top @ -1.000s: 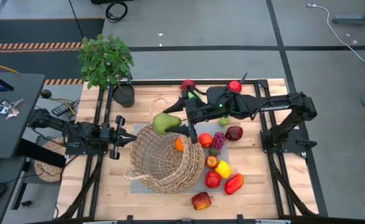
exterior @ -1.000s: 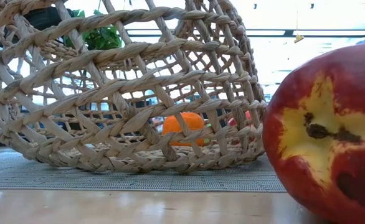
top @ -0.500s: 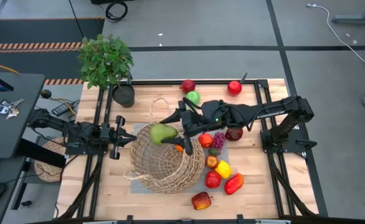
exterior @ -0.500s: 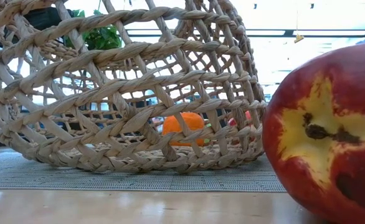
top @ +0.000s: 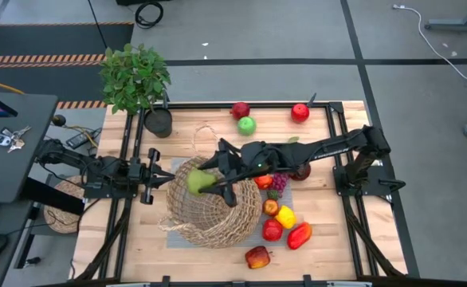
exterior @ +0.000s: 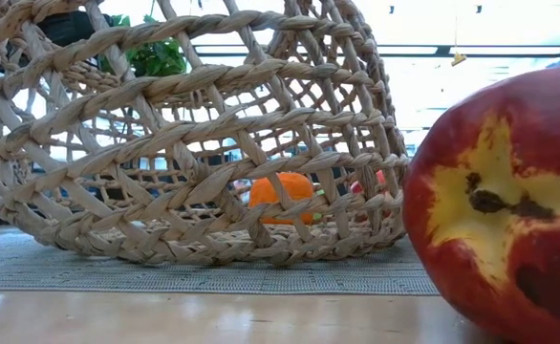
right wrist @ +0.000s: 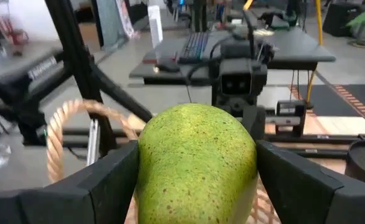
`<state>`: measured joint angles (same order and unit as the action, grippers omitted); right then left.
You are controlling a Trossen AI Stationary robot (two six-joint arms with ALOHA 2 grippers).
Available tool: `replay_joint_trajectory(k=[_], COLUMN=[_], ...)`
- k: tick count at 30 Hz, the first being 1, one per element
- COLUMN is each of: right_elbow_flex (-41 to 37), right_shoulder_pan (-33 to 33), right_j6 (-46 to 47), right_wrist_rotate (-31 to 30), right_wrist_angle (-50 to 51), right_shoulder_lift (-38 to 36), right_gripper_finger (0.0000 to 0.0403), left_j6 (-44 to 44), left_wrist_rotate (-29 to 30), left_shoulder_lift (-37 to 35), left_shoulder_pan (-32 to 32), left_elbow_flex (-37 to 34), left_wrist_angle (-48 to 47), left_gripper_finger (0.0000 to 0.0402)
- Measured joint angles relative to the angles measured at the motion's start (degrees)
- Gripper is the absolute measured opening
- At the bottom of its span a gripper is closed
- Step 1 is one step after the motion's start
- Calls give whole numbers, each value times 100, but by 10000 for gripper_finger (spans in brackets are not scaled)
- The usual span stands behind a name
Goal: Build produce basket
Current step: Put the pear into the brown basket
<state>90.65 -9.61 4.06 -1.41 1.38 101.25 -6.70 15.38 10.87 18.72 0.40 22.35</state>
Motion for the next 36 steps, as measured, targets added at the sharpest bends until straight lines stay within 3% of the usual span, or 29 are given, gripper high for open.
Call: replay_joint_trajectory(k=[10, 20, 36], right_elbow_flex=[0, 0, -569], right_shoulder_pan=[125, 492, 253], right_j6=[-344, -60, 529], right_wrist_rotate=[-147, 299, 83], right_wrist_angle=[397, 618, -314], right_shoulder_lift=[-4, -2, -4], right_gripper_finger=[316, 316, 316], left_j6=[0, 0, 0], left_wrist_rotate=[1, 2, 2], left_shoulder_lift=[-1, -2, -2], left_shoulder_pan=[-2, -2, -2], left_elbow_flex=[0, 0, 0], left_wrist_angle=[0, 0, 0], left_gripper_finger=[36, 30, 25])
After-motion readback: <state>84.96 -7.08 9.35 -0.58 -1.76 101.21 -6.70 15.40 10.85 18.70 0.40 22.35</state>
